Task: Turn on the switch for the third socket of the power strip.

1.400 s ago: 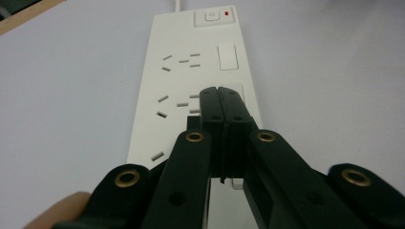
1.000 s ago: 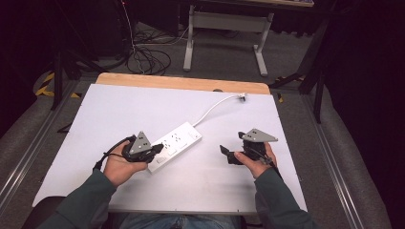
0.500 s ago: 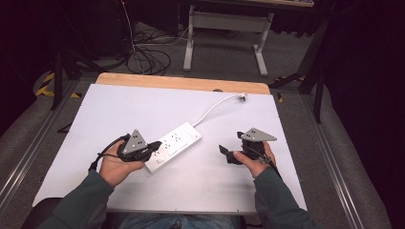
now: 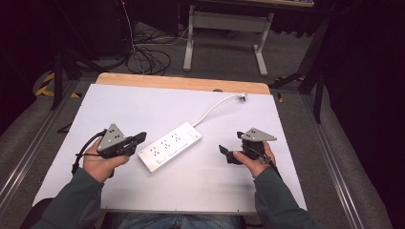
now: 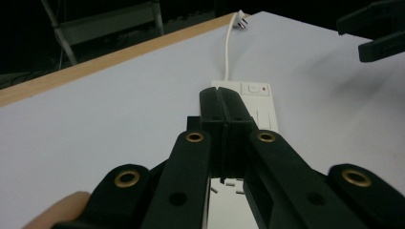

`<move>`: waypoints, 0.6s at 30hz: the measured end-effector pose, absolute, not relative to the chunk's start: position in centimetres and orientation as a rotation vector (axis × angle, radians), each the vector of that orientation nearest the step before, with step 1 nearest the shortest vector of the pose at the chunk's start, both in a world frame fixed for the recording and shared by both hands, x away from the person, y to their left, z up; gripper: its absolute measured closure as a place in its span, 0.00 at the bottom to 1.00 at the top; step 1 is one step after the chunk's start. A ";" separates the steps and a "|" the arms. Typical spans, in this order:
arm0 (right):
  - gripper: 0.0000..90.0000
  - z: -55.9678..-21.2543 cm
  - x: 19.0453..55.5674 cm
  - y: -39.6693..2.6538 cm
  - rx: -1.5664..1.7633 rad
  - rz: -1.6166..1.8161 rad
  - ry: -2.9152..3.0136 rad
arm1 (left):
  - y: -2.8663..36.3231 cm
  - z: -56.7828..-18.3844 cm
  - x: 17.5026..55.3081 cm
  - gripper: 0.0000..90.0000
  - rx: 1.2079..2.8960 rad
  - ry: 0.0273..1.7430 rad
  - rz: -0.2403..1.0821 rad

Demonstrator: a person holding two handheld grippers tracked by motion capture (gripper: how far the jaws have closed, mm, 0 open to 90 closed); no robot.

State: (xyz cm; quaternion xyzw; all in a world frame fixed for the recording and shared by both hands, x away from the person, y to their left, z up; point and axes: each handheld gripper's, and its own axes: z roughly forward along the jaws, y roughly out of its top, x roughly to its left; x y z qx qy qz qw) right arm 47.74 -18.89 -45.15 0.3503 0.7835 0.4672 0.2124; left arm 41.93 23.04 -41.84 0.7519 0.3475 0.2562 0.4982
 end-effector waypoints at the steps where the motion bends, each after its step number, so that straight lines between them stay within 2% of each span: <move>1: 0.13 -45.2 47.7 -18.9 0.975 1.298 2.176 | 23.3 -41.7 41.8 1.00 1.807 0.844 0.633; 18: 0.13 -45.2 47.8 -18.8 0.962 1.292 2.183 | 28.1 -40.7 40.3 1.00 1.611 0.993 0.768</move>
